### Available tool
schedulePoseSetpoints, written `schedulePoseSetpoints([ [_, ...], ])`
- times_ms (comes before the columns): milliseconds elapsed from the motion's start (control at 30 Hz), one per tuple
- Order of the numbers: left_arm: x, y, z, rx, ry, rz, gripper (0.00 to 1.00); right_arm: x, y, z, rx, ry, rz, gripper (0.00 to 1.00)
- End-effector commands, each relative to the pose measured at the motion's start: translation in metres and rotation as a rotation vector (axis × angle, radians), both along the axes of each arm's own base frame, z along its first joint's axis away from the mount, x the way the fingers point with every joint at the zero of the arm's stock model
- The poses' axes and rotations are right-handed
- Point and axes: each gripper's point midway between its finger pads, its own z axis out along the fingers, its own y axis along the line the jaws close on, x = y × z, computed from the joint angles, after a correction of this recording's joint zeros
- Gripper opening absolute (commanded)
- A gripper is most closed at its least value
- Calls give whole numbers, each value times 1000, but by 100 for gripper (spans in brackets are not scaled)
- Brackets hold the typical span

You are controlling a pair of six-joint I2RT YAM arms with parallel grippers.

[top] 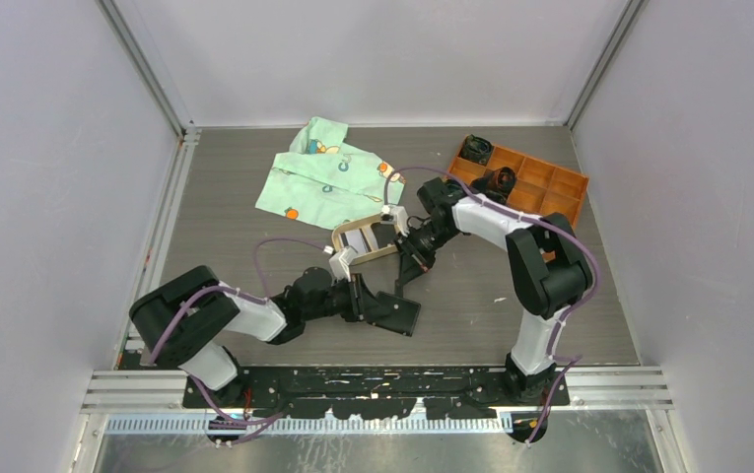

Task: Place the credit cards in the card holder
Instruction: Close the card holder at the center of the board.

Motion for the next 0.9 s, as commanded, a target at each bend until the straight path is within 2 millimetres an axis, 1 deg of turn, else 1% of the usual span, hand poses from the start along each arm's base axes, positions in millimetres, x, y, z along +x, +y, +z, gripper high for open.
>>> schedulePoseSetpoints([
  [0, -6, -4, 26, -77, -27, -20, 20, -3, 4, 24, 47, -175, 101, 1],
  [100, -8, -3, 26, -79, -20, -17, 20, -6, 4, 23, 41, -216, 132, 1],
  [233, -6, -2, 21, -74, -8, 4, 19, -9, 4, 17, 1, -275, 172, 1],
  [367, -3, -2, 13, -73, 8, 26, 17, -12, 3, 12, -35, -327, 220, 1],
  [400, -2, -2, 4, -71, 25, 39, 16, -17, 2, 9, -49, -365, 265, 1],
  [533, -2, -4, -2, -76, 38, 42, 13, -25, 2, 6, -61, -412, 335, 1],
  [767, -1, -1, -9, -63, 47, 57, 11, -35, 1, -1, -96, -469, 426, 1],
  [867, -1, 0, -8, -60, 44, 60, 10, -39, 0, -6, -122, -494, 476, 1],
])
